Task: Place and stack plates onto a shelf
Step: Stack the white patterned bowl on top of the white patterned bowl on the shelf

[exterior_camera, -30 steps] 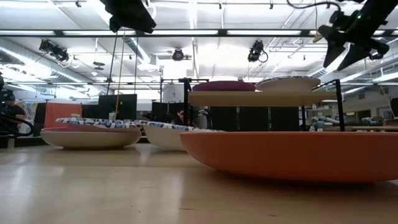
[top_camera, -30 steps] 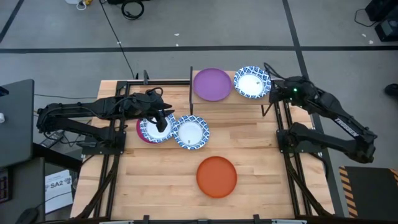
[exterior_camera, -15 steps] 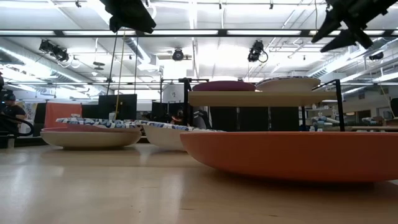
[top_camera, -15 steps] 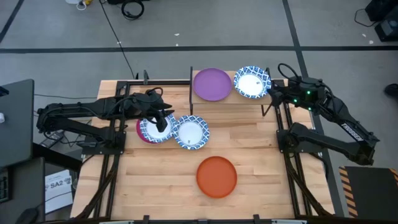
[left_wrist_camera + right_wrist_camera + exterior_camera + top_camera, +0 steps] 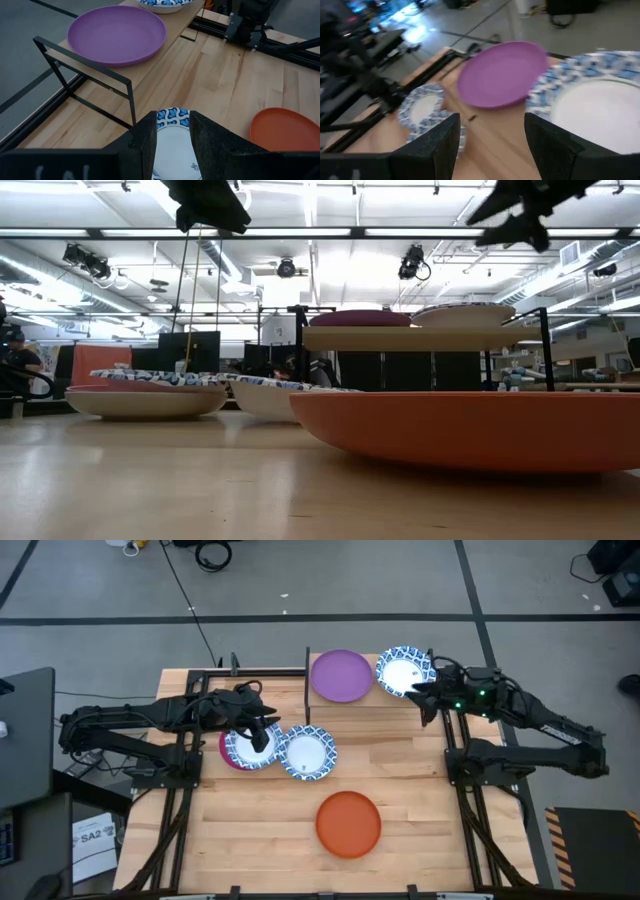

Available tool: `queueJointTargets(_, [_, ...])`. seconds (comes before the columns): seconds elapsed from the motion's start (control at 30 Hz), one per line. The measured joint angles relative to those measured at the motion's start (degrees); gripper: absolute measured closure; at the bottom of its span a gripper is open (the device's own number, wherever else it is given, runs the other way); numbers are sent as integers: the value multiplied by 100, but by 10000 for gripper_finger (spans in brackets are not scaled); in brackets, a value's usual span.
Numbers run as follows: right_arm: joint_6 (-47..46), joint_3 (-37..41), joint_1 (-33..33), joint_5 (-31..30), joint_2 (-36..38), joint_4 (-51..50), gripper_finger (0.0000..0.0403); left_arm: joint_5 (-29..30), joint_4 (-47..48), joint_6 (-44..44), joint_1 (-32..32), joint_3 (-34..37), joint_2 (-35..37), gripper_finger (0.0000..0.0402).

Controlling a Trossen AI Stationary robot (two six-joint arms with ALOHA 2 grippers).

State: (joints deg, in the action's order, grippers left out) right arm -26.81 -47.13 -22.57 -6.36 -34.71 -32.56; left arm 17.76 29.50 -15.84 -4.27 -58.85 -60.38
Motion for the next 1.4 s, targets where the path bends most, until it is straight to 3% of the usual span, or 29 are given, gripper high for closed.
queueJointTargets(0.37, [4, 0, 1586, -614, -1193, 1564, 176, 0, -1, -2, 0, 0, 0, 280])
queueJointTargets(0.7, [3, 0, 2484, -1041, -1946, 2321, 176, 0, 46, -2, 2, 0, 0, 280])
queueJointTargets(0.87, [2, -2, 2741, -1118, -2240, 2449, 176, -63, 376, 47, 0, 0, 0, 280])
queueJointTargets(1.1, [-166, -2, 2881, -1118, -2669, 2512, 176, -855, 602, 792, 146, 162, 0, 280])
queueJointTargets(1.4, [-172, -2, 2883, -1056, -3070, 2836, 176, -866, 246, 1545, 753, 944, -4, 280])
